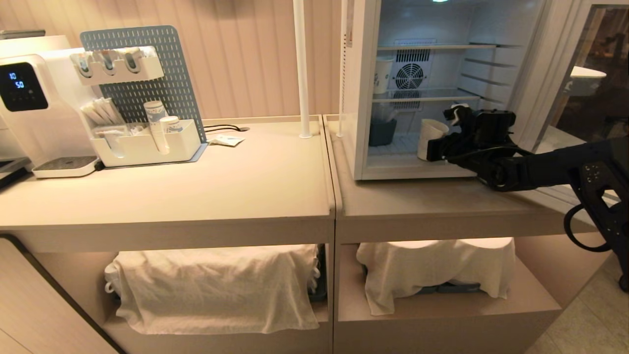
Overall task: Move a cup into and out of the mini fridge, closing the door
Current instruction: Put the paper cup in the freezer
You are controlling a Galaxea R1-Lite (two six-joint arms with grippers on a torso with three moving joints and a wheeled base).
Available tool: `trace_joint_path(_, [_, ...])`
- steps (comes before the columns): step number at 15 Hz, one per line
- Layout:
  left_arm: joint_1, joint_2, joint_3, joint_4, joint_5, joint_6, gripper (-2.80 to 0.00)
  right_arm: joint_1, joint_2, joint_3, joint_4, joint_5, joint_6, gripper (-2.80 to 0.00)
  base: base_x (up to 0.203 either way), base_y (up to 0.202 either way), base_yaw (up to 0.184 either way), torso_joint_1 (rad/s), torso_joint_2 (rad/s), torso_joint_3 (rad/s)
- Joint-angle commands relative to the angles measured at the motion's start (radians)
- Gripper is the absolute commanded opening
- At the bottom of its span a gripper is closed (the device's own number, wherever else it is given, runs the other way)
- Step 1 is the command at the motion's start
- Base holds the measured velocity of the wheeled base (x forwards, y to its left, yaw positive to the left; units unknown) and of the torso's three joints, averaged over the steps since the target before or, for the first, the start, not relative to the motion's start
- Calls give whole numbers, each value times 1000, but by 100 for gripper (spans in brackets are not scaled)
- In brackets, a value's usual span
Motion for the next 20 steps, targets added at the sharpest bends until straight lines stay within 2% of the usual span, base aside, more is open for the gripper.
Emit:
trace_joint_path(1, [0,0,0,0,0,0,-280,-2,31,-35,2,1,-1,-280,0,0,0,0,0,0])
trace_joint_path(10, [0,0,0,0,0,0,-280,-2,91,-158,37,12,-1,-280,0,0,0,0,0,0])
trace_joint_path(16, [0,0,0,0,0,0,-280,-6,96,-157,47,13,-6,-280,0,0,0,0,0,0])
trace_joint_path(17, [0,0,0,0,0,0,-280,-6,97,-157,44,16,-6,0,0,0,0,0,0,0])
trace_joint_path(20, [0,0,0,0,0,0,-280,-6,91,-157,49,35,-8,0,0,0,0,0,0,0])
